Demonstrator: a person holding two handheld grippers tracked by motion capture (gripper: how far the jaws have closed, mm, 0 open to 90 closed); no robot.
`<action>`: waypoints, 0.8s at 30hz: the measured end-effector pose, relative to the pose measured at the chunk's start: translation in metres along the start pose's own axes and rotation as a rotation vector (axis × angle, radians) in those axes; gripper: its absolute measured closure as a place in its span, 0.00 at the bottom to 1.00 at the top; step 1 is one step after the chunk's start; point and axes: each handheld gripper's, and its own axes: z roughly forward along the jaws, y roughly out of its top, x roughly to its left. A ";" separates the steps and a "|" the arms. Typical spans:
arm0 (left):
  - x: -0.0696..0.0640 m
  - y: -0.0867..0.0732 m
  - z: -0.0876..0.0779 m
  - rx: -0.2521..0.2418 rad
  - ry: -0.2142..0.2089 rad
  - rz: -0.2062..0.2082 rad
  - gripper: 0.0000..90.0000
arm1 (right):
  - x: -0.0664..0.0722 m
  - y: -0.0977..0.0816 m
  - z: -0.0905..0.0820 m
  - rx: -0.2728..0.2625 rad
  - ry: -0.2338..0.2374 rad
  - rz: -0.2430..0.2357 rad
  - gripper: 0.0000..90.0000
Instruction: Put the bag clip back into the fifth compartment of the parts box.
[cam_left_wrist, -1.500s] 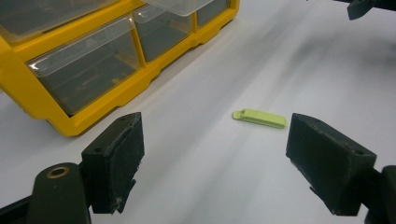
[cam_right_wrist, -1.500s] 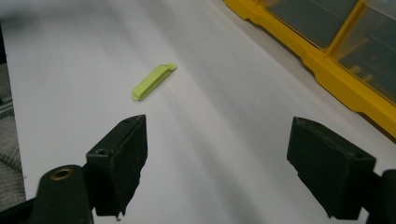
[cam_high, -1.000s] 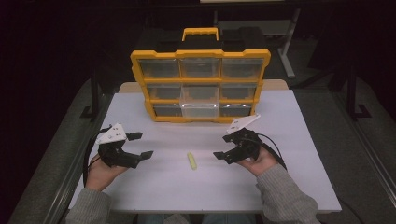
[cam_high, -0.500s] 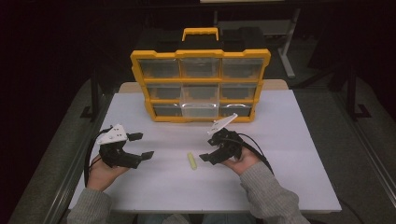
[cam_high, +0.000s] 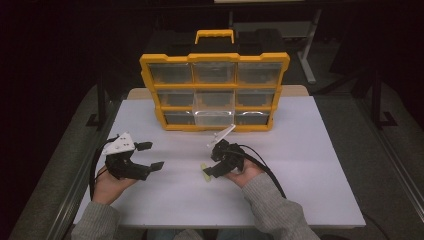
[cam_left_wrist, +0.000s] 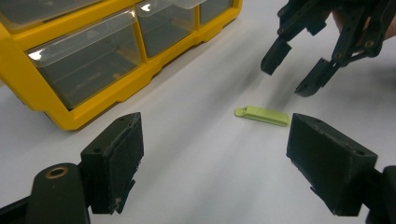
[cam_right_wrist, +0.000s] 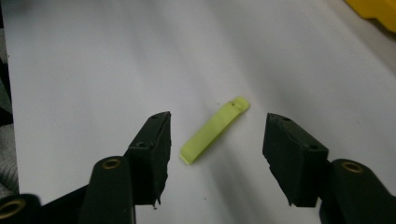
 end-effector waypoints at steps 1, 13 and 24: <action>0.000 0.000 0.000 0.003 -0.001 0.000 0.21 | 0.000 0.000 0.002 0.005 -0.004 0.004 0.47; 0.001 -0.001 -0.002 -0.013 -0.003 -0.007 0.21 | 0.002 0.003 0.033 0.079 -0.011 0.042 0.52; 0.001 -0.001 -0.003 -0.017 -0.003 -0.007 0.21 | 0.005 0.004 0.045 0.115 -0.046 0.035 0.66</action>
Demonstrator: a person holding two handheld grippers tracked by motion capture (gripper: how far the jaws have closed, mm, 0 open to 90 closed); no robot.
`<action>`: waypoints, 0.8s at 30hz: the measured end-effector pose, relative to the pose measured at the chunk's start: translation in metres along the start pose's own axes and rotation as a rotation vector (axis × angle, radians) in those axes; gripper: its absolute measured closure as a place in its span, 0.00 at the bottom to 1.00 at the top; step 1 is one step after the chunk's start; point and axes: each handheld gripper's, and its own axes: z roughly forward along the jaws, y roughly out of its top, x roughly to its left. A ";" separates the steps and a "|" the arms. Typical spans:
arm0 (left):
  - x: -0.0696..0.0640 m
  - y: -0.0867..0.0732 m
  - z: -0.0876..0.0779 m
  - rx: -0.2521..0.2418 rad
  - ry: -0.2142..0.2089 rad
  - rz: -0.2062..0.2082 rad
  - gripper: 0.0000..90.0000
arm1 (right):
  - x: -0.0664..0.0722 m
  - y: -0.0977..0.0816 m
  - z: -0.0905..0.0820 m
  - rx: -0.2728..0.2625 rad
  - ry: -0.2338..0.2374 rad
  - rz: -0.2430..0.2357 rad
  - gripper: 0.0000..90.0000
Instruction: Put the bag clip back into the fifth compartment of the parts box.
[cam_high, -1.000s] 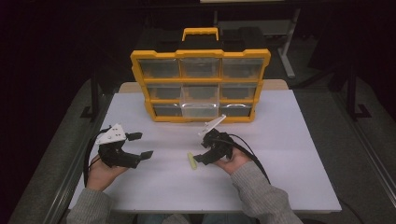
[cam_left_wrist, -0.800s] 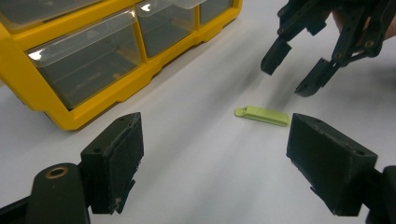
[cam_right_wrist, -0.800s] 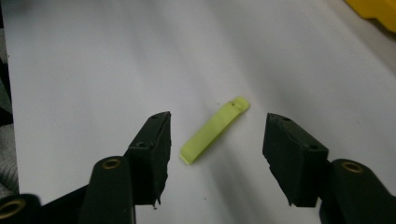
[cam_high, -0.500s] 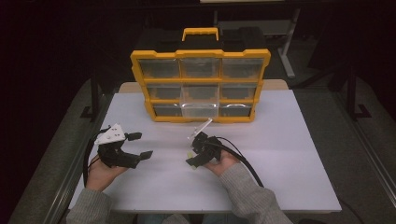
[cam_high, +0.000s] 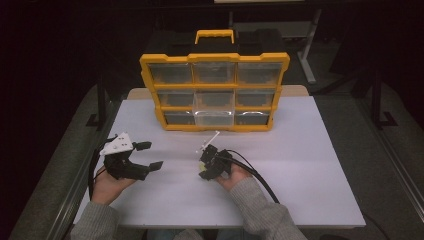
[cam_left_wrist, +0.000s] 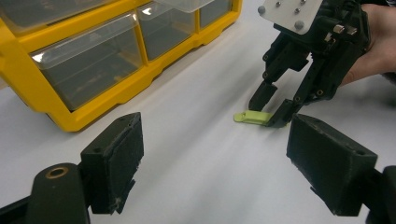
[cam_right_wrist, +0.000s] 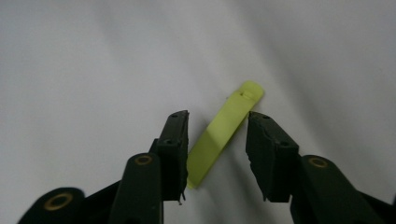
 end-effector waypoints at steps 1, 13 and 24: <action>0.000 0.000 0.000 -0.002 0.000 -0.003 0.21 | 0.000 0.000 0.000 -0.001 -0.002 -0.002 0.68; 0.001 -0.001 -0.001 0.002 0.001 0.001 0.21 | -0.003 -0.004 0.000 -0.020 -0.008 -0.038 0.85; 0.000 -0.001 0.000 -0.003 -0.001 -0.005 0.21 | -0.007 -0.002 -0.007 -0.055 0.040 -0.085 0.85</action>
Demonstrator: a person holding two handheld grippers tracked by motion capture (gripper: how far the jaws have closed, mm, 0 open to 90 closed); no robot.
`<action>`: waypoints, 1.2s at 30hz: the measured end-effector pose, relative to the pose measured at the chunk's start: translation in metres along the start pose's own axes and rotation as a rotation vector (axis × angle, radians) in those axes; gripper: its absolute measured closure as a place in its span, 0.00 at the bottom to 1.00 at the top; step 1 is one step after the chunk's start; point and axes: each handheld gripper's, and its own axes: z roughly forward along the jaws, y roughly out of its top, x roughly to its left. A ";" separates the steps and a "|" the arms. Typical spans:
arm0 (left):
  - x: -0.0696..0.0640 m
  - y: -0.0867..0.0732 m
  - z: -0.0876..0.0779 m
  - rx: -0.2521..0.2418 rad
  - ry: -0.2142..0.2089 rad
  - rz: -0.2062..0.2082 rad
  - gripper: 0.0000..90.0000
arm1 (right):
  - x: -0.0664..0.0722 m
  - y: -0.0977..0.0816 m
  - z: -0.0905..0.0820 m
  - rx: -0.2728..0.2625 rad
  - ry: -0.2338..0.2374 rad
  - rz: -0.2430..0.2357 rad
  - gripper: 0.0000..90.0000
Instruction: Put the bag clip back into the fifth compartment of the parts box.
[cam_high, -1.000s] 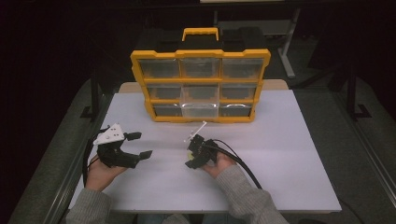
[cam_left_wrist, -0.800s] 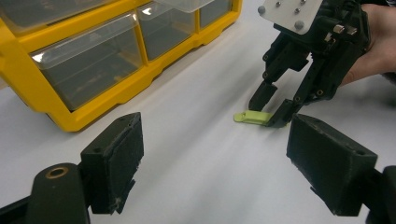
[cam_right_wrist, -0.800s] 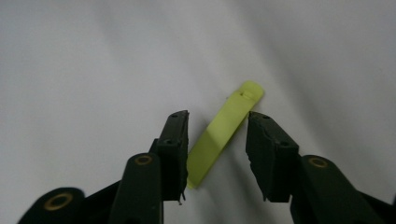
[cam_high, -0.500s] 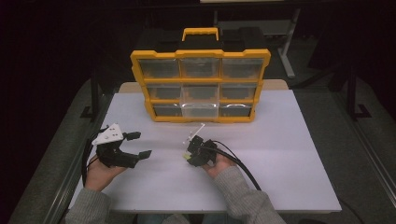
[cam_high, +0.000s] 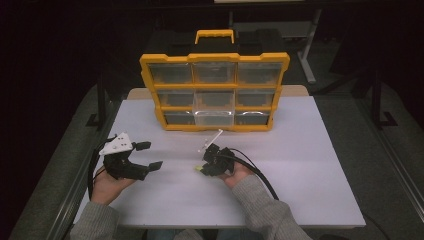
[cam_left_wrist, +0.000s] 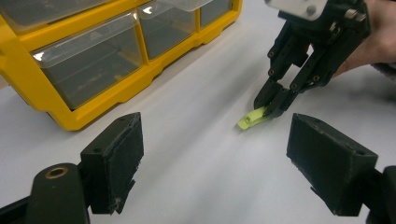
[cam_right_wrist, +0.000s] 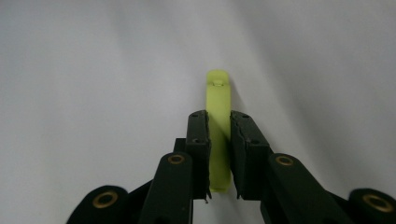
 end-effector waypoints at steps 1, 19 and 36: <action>0.000 0.000 0.000 0.006 0.000 0.004 0.21 | 0.001 0.001 -0.002 -0.001 0.004 0.003 0.85; -0.001 0.000 0.001 0.006 -0.004 0.004 0.21 | 0.000 0.007 -0.035 -0.061 0.080 -0.100 0.85; -0.002 0.000 0.002 0.003 -0.006 -0.005 0.21 | -0.006 0.019 -0.065 -0.099 0.125 -0.137 0.85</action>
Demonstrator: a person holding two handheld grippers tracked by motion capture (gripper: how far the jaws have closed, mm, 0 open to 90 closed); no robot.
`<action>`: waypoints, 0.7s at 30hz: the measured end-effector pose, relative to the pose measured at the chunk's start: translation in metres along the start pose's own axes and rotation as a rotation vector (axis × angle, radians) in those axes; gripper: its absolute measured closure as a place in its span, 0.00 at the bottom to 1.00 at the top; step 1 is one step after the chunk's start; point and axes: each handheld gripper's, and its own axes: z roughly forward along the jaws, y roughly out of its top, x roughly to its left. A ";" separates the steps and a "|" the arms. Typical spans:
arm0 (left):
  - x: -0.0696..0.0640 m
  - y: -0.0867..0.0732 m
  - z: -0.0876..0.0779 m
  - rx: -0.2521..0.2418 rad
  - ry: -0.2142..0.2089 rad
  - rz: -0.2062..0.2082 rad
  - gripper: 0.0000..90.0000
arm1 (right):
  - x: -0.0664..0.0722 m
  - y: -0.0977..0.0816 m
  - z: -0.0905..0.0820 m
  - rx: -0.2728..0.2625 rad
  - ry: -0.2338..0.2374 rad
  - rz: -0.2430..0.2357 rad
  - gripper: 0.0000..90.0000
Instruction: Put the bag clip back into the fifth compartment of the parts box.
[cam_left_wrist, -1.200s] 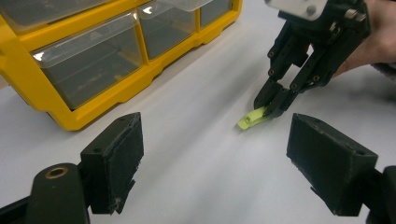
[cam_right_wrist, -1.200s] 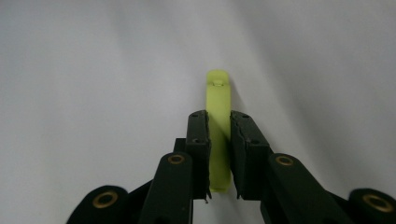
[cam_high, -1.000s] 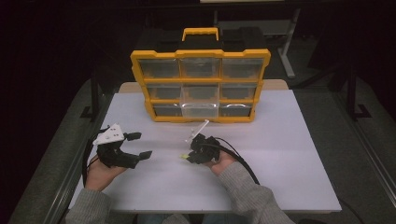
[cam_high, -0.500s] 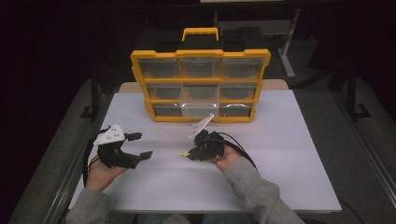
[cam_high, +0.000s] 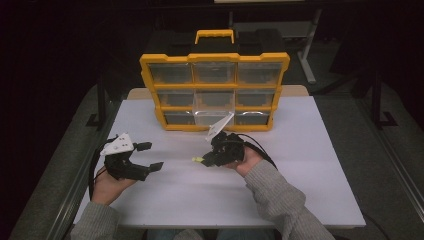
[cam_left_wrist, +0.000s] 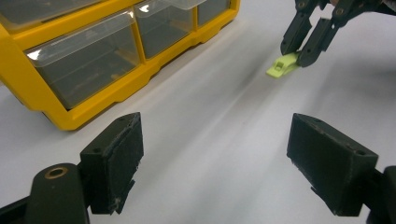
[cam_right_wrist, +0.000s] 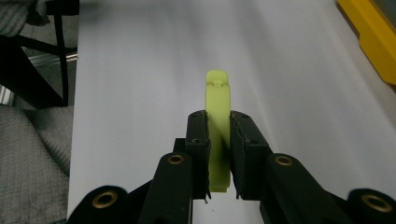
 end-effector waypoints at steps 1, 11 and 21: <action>0.000 0.000 0.000 0.001 -0.001 -0.002 0.20 | 0.000 0.001 -0.002 -0.002 0.002 -0.002 0.85; 0.000 0.001 -0.001 0.011 -0.001 0.007 0.20 | -0.001 0.009 -0.015 -0.013 -0.004 -0.022 0.85; 0.001 0.000 -0.002 0.004 0.001 0.007 0.20 | -0.002 0.018 -0.028 -0.027 -0.002 -0.028 0.86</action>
